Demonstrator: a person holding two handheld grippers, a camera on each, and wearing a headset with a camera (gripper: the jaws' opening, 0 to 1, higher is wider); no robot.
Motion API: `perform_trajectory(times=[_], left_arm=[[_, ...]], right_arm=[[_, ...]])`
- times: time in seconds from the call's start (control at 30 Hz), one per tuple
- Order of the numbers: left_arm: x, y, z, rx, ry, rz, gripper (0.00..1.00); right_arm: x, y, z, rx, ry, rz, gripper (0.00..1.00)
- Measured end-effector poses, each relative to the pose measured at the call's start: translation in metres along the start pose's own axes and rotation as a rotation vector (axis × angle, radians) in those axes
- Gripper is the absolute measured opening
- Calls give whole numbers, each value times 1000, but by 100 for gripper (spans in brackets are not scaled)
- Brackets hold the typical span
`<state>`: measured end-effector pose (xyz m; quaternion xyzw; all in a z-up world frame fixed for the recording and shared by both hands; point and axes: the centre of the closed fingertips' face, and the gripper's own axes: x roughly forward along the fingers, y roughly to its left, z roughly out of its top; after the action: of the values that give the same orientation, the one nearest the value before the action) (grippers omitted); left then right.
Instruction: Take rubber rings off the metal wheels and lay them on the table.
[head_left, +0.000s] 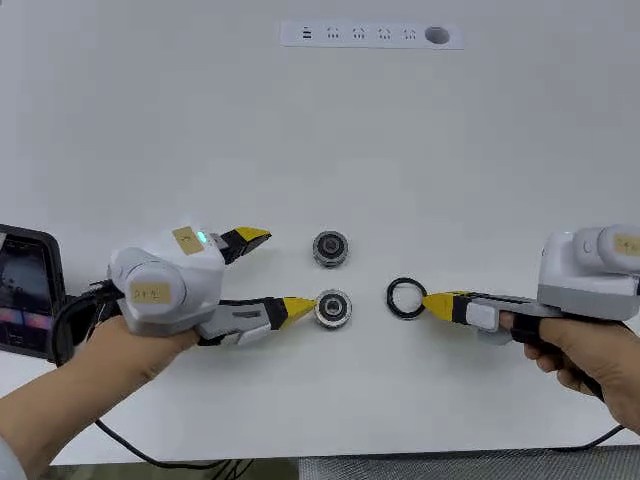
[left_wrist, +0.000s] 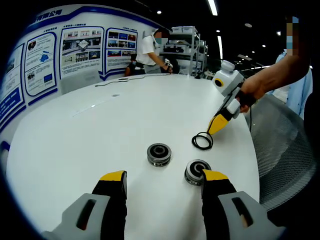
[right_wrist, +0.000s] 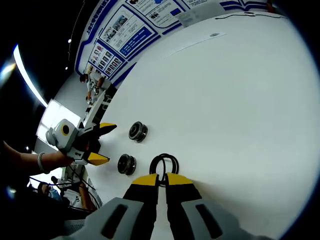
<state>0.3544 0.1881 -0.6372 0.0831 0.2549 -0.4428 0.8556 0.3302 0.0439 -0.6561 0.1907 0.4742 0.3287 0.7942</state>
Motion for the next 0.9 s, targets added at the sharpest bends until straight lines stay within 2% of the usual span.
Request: perform_trajectory(times=[0.2, 0.37, 0.57, 0.7, 0.83, 0.9], left_arm=[[-6, -1, -2, -10, -4, 7, 61], [-10, -2, -3, -17, -9, 9, 61], [-15, -3, -2, -29, -27, 10, 63], [-18, -6, 0, -38, -39, 1, 65], [-20, -8, 2, -41, -48, -4, 69], [-22, -10, 2, -49, -52, -5, 70]], right_arm=[[-1, 0, 2, -84, -1, -20, 11], [-2, 6, 4, -120, -11, -2, 15], [-2, 12, 4, -208, -17, 8, 25], [-3, 16, 7, -309, -39, 9, 36], [-4, 20, 2, -335, -33, 12, 41], [-4, 19, 1, -375, -29, 0, 44]])
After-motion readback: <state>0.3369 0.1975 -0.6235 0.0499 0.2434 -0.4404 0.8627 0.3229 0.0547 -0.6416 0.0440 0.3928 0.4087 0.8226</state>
